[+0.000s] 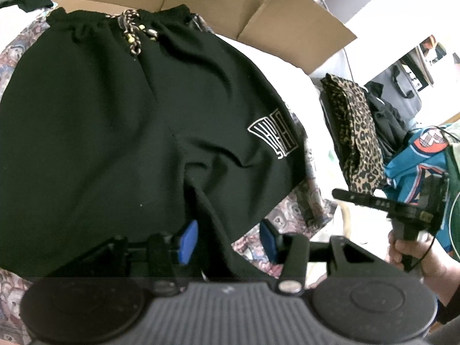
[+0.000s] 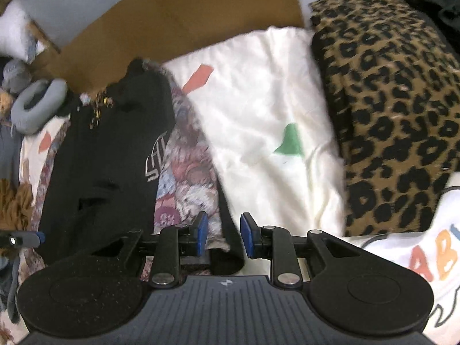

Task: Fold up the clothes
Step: 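Fold the shorts in half lengthwise, moving the left tool toward the right tool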

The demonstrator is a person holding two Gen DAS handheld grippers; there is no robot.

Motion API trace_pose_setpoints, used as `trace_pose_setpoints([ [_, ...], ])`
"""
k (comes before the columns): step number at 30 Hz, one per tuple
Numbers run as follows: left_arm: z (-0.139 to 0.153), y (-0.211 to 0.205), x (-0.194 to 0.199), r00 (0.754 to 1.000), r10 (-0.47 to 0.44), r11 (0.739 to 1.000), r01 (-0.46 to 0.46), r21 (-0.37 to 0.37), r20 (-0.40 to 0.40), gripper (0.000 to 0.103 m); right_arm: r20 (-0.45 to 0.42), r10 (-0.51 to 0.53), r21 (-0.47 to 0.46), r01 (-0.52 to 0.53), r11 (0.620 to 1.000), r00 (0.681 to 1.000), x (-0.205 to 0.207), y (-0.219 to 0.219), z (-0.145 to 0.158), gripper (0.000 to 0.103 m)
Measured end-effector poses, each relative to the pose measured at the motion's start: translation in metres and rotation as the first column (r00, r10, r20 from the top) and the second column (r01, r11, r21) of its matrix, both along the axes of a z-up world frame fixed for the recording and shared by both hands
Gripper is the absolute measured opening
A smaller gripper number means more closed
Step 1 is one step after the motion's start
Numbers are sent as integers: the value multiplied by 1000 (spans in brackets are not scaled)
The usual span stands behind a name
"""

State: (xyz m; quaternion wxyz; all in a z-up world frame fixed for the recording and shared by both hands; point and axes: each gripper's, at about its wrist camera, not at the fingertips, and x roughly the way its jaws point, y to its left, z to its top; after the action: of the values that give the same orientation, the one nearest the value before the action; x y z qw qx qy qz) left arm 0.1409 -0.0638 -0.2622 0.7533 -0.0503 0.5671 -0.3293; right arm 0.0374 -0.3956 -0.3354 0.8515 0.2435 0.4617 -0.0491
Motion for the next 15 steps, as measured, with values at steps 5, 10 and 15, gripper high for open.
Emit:
trace_pose_setpoints([
  [5,-2,-1,0,1000,-6,1000,6,7,-3,50,-49,63,-55,-65,996,997,5,23,-14,31],
  [10,-5,0,1,1000,-7,1000,7,16,-8,50,-76,90,-125,-99,987,993,2,36,-22,31],
  [15,-8,1,0,1000,-1,1000,1,15,-14,50,-123,61,-177,-82,981,991,3,42,-22,31],
])
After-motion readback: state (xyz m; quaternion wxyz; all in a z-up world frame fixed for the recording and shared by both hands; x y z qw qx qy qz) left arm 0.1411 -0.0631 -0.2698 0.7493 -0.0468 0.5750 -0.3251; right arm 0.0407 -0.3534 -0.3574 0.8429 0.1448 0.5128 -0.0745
